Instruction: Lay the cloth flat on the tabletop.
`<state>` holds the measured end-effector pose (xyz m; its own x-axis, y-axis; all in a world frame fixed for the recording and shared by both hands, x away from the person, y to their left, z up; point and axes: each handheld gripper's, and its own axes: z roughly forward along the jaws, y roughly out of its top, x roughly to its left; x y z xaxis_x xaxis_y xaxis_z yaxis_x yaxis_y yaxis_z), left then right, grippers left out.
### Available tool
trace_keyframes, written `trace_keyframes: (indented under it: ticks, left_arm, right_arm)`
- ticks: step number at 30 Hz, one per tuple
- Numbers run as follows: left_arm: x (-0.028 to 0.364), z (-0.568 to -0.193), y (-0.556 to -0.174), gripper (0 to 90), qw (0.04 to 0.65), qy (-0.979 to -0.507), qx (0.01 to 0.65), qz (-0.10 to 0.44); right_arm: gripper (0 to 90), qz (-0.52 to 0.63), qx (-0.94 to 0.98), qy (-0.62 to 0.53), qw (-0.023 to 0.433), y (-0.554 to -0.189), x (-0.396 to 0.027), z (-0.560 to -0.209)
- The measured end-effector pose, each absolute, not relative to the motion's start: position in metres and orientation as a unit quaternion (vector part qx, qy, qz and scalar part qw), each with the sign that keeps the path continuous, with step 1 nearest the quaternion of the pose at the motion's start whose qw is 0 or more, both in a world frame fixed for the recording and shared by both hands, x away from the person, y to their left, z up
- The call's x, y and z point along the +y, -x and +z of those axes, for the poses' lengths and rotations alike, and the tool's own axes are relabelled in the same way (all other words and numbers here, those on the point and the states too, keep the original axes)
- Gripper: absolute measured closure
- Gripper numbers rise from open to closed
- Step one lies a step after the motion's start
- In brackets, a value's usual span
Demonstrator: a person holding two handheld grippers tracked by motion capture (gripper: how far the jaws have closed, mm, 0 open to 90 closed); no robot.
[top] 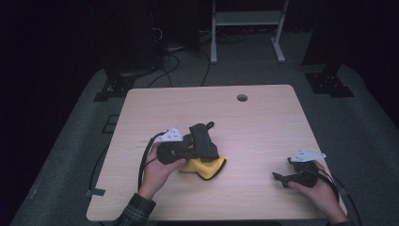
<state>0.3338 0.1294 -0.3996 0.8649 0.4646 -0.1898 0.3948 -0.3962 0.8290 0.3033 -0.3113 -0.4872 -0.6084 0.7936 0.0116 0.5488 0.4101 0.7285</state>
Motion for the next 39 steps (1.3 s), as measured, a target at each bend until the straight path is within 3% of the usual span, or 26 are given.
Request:
trace_keyframes:
  ticks: [4, 8, 15, 25, 26, 30, 34, 39]
  left_arm:
    - [0.125, -0.410, -0.330, 78.3, 0.471, -0.844, 0.255, 0.034]
    - [0.125, -0.413, -0.333, 66.1, 0.470, -0.842, 0.263, 0.038]
    - [0.122, -0.405, -0.338, 55.5, 0.476, -0.837, 0.263, 0.056]
    - [0.115, -0.408, -0.356, 54.1, 0.477, -0.833, 0.275, 0.050]
    - [0.112, -0.411, -0.361, 54.0, 0.479, -0.832, 0.276, 0.044]
    - [0.109, -0.409, -0.364, 49.0, 0.484, -0.830, 0.273, 0.042]
    - [0.111, -0.396, -0.359, 40.2, 0.503, -0.822, 0.262, 0.053]
    - [0.118, -0.388, -0.355, 36.4, 0.510, -0.817, 0.263, 0.065]
  right_arm:
    - [9.1, 0.358, 0.822, -0.408, 0.171, -0.303, -0.311, -0.487]
    - [9.1, 0.358, 0.822, -0.408, 0.171, -0.303, -0.311, -0.487]
    - [9.0, 0.358, 0.822, -0.408, 0.171, -0.304, -0.311, -0.487]
    - [9.5, 0.358, 0.822, -0.408, 0.172, -0.304, -0.311, -0.487]
    - [16.5, 0.360, 0.821, -0.407, 0.172, -0.303, -0.311, -0.487]
    - [26.9, 0.374, 0.820, -0.400, 0.166, -0.301, -0.312, -0.485]
    - [28.3, 0.404, 0.809, -0.394, 0.163, -0.300, -0.309, -0.477]
    - [29.9, 0.436, 0.799, -0.383, 0.154, -0.298, -0.299, -0.468]
